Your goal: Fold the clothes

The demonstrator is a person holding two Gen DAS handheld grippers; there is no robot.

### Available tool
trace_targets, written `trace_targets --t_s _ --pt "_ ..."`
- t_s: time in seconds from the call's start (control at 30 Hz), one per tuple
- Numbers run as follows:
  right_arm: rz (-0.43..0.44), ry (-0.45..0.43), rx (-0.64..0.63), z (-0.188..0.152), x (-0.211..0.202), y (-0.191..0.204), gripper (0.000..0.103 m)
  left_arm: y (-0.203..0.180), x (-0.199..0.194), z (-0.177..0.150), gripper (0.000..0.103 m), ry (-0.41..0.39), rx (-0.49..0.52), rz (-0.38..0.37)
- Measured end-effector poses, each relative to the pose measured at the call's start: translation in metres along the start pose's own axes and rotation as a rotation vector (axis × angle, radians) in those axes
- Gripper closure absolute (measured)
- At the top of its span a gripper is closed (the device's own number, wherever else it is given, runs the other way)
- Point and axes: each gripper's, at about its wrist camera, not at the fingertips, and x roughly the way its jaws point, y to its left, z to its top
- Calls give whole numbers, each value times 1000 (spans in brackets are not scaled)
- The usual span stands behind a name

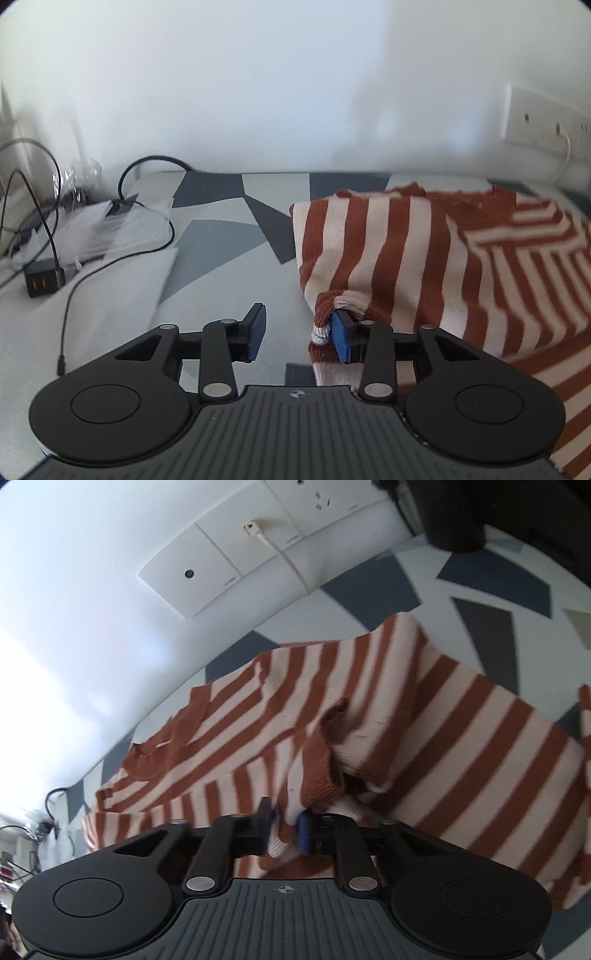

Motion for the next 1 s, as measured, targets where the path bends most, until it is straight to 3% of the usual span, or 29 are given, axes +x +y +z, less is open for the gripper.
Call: trace_targets --t_s 0.07,0.23,0.3,0.4,0.5,0.57,0.7,0.83,0.9,0.97,1.0 --pt "14 -8 -4 12 1 14 97 3 -2 5 64 -17 -31 4" --pt "144 -227 -124 43 -28 61 97 12 -4 12 65 -67 -79 49" --pt "163 -267 -121 51 -33 64 97 15 -1 8 65 -56 -78 82" --pt "117 -229 -124 53 -20 54 97 20 13 -1 65 36 -74 65" --pt "-6 -94 -93 40 15 28 97 19 16 -12 63 82 -52 25" --pt "-72 -5 -43 28 36 9 98 20 16 -13 53 93 -36 28" --pt "-65 -23 -47 17 33 3 97 26 18 -13 41 110 -36 30" --pt "-54 -47 -81 15 29 14 85 30 17 -10 36 129 -40 34" --pt "-75 -58 -106 12 28 24 80 33 10 -5 35 151 -69 -14" --pt "-105 -81 -162 9 24 35 55 37 -5 2 25 113 -88 -107" --pt "-122 -99 -203 3 21 42 48 39 -13 5 25 91 -96 -153"
